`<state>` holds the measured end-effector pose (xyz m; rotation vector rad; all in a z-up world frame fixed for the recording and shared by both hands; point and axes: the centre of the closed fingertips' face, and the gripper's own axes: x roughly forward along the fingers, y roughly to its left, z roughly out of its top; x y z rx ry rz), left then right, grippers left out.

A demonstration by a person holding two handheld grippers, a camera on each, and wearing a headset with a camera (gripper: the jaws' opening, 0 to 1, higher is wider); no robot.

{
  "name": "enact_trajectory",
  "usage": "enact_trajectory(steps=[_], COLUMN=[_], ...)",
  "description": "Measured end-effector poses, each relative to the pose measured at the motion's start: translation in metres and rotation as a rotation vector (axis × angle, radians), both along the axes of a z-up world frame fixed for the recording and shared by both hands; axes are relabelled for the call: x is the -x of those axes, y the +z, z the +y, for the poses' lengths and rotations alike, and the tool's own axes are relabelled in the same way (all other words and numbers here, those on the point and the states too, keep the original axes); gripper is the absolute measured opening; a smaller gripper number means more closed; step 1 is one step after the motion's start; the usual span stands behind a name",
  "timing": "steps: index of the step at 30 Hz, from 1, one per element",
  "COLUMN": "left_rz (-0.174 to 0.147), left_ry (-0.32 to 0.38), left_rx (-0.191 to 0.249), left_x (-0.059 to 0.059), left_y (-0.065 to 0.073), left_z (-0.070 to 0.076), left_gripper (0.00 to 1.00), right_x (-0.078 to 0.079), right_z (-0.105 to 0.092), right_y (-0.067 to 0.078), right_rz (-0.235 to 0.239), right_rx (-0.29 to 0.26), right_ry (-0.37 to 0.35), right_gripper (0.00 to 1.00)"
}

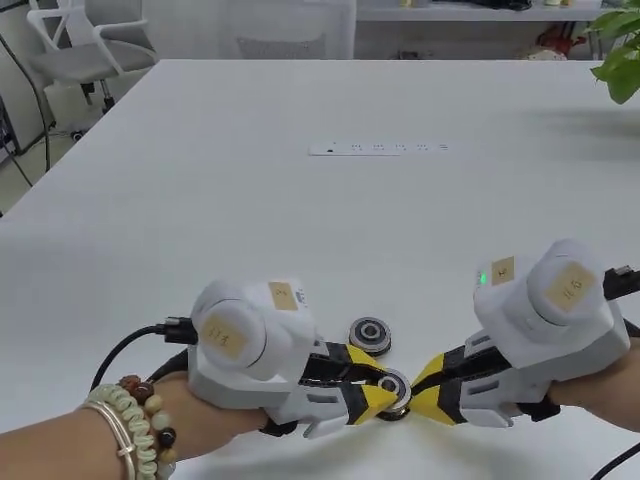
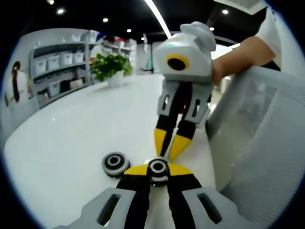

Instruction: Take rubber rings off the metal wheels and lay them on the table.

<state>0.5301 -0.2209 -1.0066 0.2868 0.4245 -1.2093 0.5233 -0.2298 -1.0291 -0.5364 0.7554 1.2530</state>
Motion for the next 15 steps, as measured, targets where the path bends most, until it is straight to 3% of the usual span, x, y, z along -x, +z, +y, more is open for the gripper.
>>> enact_trajectory(steps=[7,15], left_rz=[0.001,0.005], left_ry=[0.001,0.005], left_rx=[0.0,0.001], left_x=[-0.0003,-0.0008], left_y=[0.0,0.0], left_z=[0.0004,0.001], left_gripper=[0.14,0.14], right_x=[-0.0041,-0.0091], right_z=[-0.0015,-0.0035], right_y=[0.0007,0.0023], right_rz=[-0.01,0.052], right_rx=[0.015,-0.011], right_ry=[-0.019,-0.115], right_gripper=[0.0,0.0])
